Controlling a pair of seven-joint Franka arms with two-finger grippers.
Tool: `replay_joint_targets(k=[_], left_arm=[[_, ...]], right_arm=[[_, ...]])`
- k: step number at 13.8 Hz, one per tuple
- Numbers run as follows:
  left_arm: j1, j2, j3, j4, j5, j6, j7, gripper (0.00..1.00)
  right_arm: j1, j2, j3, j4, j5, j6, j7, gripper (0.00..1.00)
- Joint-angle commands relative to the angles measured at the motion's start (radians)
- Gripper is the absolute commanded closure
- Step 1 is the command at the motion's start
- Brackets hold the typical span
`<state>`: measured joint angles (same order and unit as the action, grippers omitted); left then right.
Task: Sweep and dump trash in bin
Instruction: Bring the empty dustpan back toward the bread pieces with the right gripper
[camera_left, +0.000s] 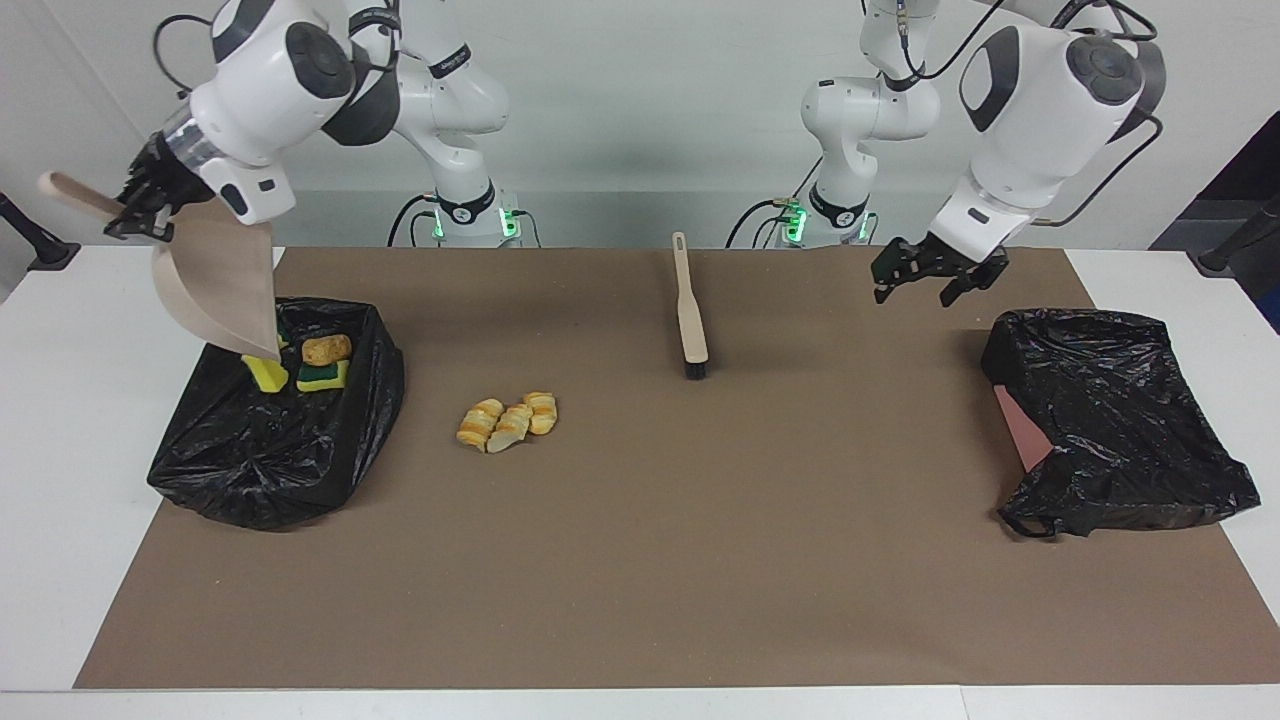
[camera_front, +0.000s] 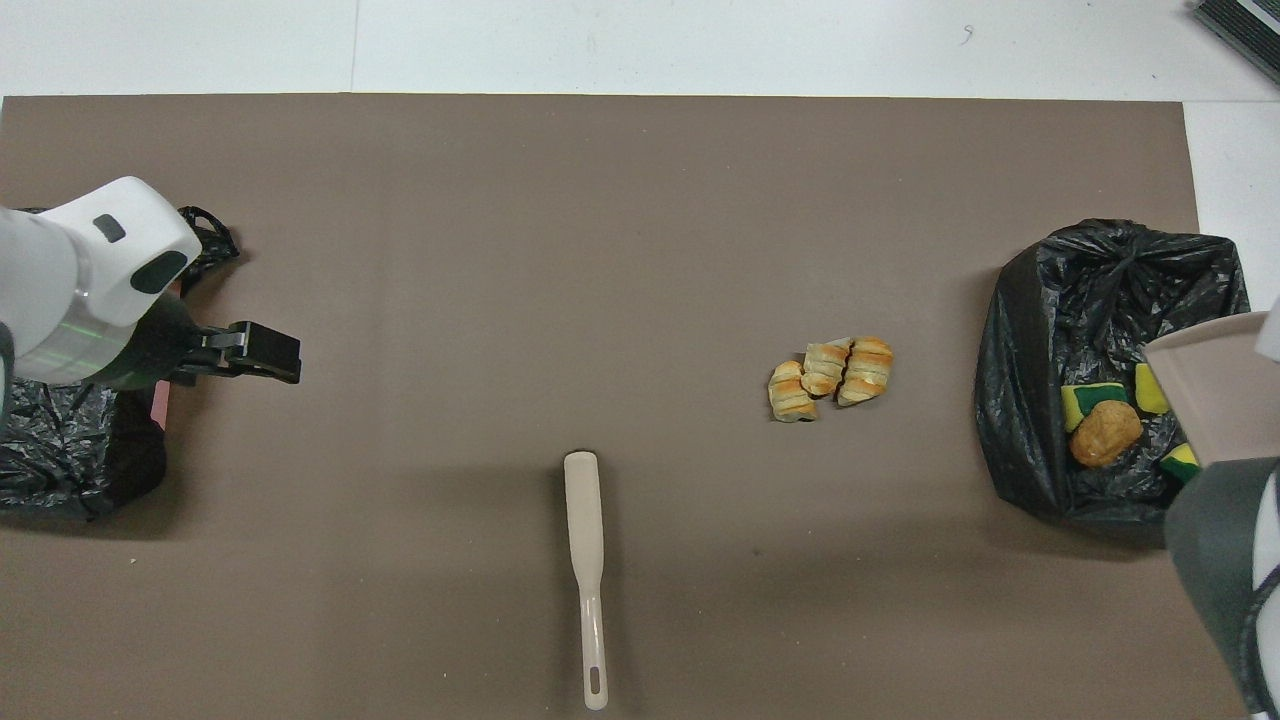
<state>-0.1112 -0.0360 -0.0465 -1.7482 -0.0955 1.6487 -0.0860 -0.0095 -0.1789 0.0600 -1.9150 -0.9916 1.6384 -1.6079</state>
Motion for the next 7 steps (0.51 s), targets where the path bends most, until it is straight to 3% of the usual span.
replay_joint_targets(k=[1, 3, 7], left_arm=[[0.025, 0.008, -0.010, 0.068, 0.040, -0.072, 0.051, 0.00], [0.050, -0.005, -0.012, 0.072, 0.074, -0.084, 0.087, 0.00], [0.050, 0.040, -0.012, 0.200, 0.120, -0.182, 0.091, 0.00]], right_arm=[[0.048, -0.002, 0.081, 0.036, 0.108, -0.126, 0.202, 1.00], [0.048, 0.007, 0.113, 0.054, 0.267, -0.127, 0.371, 1.00], [0.066, 0.022, 0.138, 0.051, 0.562, -0.088, 0.846, 1.00]])
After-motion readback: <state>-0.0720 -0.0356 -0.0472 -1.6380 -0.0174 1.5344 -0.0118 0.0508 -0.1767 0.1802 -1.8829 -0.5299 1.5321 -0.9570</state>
